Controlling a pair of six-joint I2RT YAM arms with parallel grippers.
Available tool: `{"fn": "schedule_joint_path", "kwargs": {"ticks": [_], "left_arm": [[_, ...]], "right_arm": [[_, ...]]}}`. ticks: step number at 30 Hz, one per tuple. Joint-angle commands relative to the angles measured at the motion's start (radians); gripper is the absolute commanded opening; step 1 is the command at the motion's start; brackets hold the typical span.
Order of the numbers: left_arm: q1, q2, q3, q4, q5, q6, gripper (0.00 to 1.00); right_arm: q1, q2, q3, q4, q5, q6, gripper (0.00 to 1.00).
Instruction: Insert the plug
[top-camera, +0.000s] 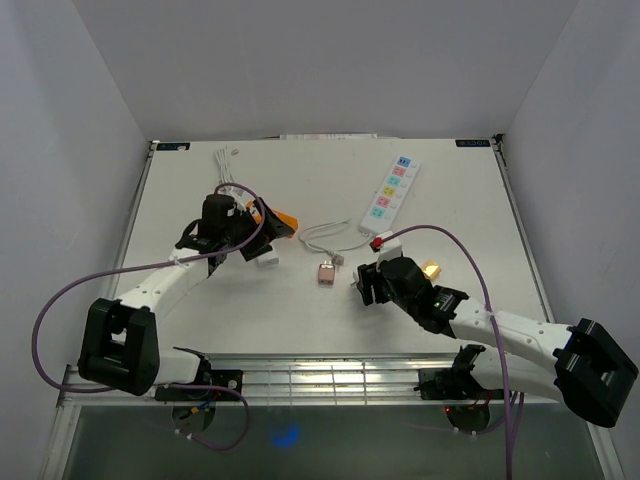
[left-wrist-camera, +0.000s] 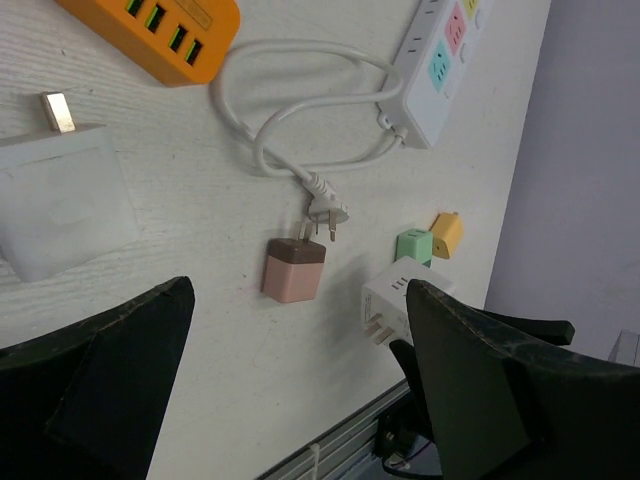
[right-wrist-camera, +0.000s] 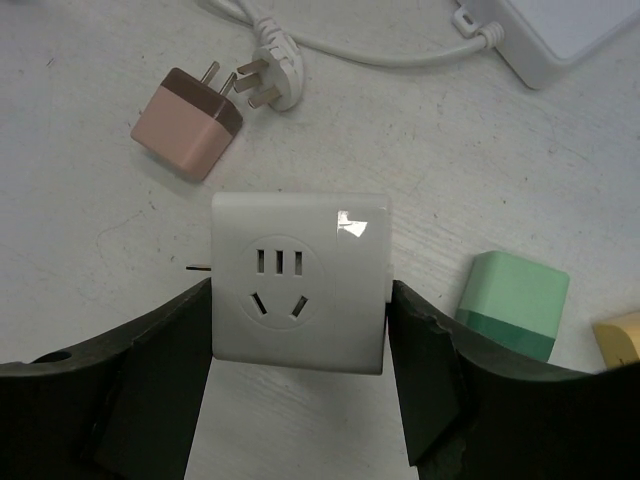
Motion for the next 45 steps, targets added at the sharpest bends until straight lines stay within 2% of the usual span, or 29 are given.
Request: {"fn": "schedule_joint_path", "kwargs": {"ticks": [1,3,5,8,9,13,16,19,23,25,29,35,45], "left_arm": [[0.003,-0.025,0.106,-0.187,-0.080,0.057,0.98],[0.009,-0.042,0.130,-0.249,-0.143,0.059,0.98],[0.024,-0.048,0.141,-0.269,-0.140,0.070,0.98],[0.098,-0.032,0.112,-0.223,0.002,0.068,0.98],[0.110,-0.011,0.101,-0.200,0.115,0.062,0.98],[0.112,0.058,0.106,-0.175,0.217,0.022,0.98],[0.110,0.075,0.112,-0.178,0.237,-0.028,0.98],[0.074,0.069,0.127,-0.181,0.224,-0.088,0.98],[-0.030,0.064,0.170,-0.262,0.100,-0.226,0.98],[-0.057,0.076,0.213,-0.296,0.088,-0.268,0.98],[-0.112,0.110,0.282,-0.381,0.047,-0.303,0.98],[-0.172,0.153,0.314,-0.392,0.036,-0.357,0.98],[-0.219,0.219,0.348,-0.396,0.035,-0.364,0.98]], "right_arm": [[0.007,-0.012,0.037,0.107,-0.027,-0.109,0.62],[0.007,-0.021,0.036,0.114,-0.023,-0.126,0.62],[0.007,-0.029,0.033,0.126,-0.018,-0.152,0.63],[0.007,-0.032,0.030,0.138,-0.030,-0.186,0.62],[0.007,-0.030,0.028,0.141,-0.031,-0.192,0.62],[0.006,-0.015,0.041,0.149,-0.040,-0.217,0.62],[0.007,0.013,0.062,0.153,-0.087,-0.244,0.62],[0.016,0.045,0.074,0.170,-0.096,-0.264,0.62],[0.036,0.077,0.074,0.224,-0.101,-0.283,0.62],[0.041,0.088,0.077,0.253,-0.119,-0.320,0.62],[0.072,0.103,0.085,0.294,-0.126,-0.356,0.62],[0.127,0.126,0.099,0.356,-0.100,-0.439,0.62],[0.162,0.238,0.197,0.402,0.009,-0.579,0.59]]}}
